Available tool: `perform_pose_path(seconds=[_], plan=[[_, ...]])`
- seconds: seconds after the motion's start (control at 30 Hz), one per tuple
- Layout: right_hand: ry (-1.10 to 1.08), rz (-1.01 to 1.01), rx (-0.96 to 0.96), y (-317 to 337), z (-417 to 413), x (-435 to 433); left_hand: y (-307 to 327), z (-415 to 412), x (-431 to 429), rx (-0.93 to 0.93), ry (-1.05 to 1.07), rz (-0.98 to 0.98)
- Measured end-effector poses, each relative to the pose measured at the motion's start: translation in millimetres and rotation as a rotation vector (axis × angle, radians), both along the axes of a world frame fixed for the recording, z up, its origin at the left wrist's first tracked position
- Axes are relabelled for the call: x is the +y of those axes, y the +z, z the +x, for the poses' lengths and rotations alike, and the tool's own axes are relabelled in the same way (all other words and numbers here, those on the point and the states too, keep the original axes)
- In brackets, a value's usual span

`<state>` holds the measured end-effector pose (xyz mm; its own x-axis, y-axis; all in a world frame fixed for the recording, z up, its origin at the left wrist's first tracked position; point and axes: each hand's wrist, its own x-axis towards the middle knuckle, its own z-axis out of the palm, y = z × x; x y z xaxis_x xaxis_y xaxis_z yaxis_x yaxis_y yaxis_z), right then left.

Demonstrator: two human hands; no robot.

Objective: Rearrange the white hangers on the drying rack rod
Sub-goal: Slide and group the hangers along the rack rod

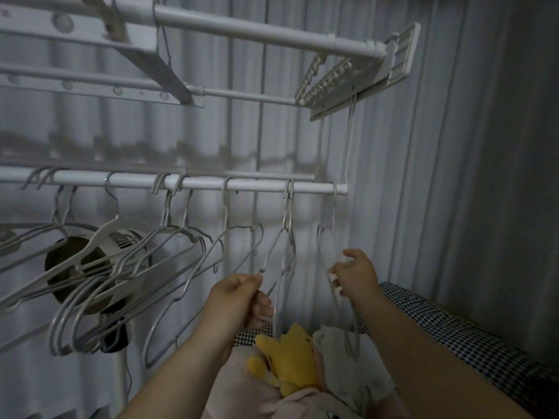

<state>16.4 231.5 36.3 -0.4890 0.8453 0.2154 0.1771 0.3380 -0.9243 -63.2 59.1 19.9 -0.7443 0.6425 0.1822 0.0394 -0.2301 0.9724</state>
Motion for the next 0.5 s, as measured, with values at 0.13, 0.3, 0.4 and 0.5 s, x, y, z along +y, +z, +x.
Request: perform_pose_path(seconds=[0.13, 0.3, 0.4, 0.5], plan=[[-0.250, 0.735, -0.058, 11.7, -0.1, -15.4, 6.2, 7.9, -2.3, 0.088, -0.065, -0.022], [0.183, 0.256, -0.107, 33.7, -24.6, -53.6, 10.8, 16.9, -3.7, 0.050, -0.152, -0.022], [0.248, 0.056, -0.216, 35.5, -30.2, -54.1, 10.1, 15.8, -5.2, 0.079, -0.113, -0.046], [0.306, -0.089, -0.226, 31.4, -27.7, -53.3, 5.9, 8.5, -6.5, 0.130, 0.018, -0.064]])
